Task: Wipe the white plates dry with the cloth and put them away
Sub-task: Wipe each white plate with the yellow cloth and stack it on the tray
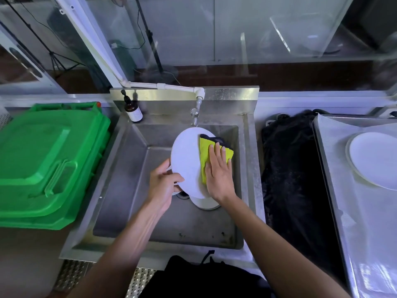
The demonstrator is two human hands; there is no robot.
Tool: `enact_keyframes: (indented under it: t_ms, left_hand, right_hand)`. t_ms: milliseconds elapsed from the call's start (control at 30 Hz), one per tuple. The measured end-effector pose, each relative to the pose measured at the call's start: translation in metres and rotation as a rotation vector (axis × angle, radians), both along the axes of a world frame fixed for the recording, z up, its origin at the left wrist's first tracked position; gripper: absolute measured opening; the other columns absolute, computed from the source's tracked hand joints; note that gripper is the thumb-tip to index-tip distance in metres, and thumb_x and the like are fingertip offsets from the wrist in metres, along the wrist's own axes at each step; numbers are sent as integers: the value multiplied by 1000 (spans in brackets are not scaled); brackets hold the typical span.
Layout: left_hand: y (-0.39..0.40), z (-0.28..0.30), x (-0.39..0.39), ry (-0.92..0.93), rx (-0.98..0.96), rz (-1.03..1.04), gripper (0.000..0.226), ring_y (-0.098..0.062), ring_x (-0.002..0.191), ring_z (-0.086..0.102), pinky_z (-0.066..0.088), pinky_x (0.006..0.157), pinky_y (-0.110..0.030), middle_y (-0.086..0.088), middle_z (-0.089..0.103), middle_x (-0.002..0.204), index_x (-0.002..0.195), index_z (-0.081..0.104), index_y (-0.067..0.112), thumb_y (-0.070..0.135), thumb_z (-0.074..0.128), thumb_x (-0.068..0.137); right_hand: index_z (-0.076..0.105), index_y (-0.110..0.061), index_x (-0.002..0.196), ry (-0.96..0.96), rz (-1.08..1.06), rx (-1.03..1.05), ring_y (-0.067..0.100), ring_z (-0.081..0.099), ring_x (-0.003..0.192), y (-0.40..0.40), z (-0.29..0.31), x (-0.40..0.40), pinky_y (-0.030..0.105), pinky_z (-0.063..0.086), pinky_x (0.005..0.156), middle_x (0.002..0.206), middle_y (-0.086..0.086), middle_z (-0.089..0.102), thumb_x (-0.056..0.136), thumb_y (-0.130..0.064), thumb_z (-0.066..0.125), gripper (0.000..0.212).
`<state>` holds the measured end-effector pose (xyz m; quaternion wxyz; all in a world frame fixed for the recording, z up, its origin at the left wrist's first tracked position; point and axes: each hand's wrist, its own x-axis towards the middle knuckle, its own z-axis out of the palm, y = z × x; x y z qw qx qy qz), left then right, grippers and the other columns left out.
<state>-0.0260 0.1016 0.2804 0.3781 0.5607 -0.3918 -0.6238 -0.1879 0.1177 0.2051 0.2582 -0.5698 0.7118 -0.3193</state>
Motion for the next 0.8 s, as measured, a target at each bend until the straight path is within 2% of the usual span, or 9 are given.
enact_keyframes:
  t_ms: [100, 167, 233, 400, 567, 667, 800]
  left_hand:
    - [0, -5, -7, 19, 7, 26, 52, -33, 81, 60, 48, 75, -53, -13, 71, 94, 112, 71, 9, -21, 52, 74]
    - [-2, -7, -12, 50, 26, 52, 51, -34, 81, 61, 48, 77, -54, -14, 72, 95, 111, 71, 8, -23, 50, 76]
    - [-4, -8, -15, 77, 38, 71, 48, -33, 83, 63, 49, 76, -48, -14, 74, 97, 109, 71, 8, -20, 50, 77]
    - [-9, -6, -15, 143, 33, 108, 57, -29, 77, 65, 53, 59, -31, -13, 75, 98, 109, 77, 16, -18, 50, 71]
    - [-11, -8, -12, 163, 52, 187, 57, -35, 84, 67, 56, 69, -37, -18, 73, 100, 112, 74, 10, -19, 46, 73]
    - [-10, -8, -12, 162, 49, 214, 55, -34, 83, 66, 55, 69, -38, -17, 72, 101, 117, 70, 4, -20, 45, 74]
    - [-9, -6, -11, 147, 32, 223, 50, -31, 79, 65, 56, 68, -38, -11, 73, 95, 112, 70, 2, -21, 46, 74]
  right_hand:
    - [0, -22, 162, -61, -17, -2, 8, -20, 151, 11, 3, 13, 49, -3, 126, 168, -8, -12, 110, -24, 26, 58]
    - [1, -21, 162, -71, -10, -22, 12, -19, 153, 15, 7, 24, 48, -1, 127, 169, -6, -11, 110, -25, 26, 58]
    - [3, -20, 163, -76, 12, -41, 16, -16, 155, 18, 12, 33, 48, 2, 127, 170, -4, -8, 110, -25, 27, 58]
    - [8, -21, 163, -70, 85, -41, 16, -11, 156, 28, 15, 47, 48, 5, 127, 170, -5, -3, 109, -29, 26, 57]
    - [3, -20, 163, 18, 83, -11, 15, -17, 155, 40, 2, 48, 44, -6, 127, 168, -7, -10, 110, -34, 25, 59]
    - [-4, -17, 162, 18, 30, 30, 17, -25, 152, 37, -3, 48, 43, -12, 125, 166, -6, -18, 111, -37, 22, 61]
    - [-8, -12, 161, -19, -74, 57, 21, -28, 151, 31, -6, 44, 42, -11, 125, 167, 1, -21, 111, -35, 23, 63]
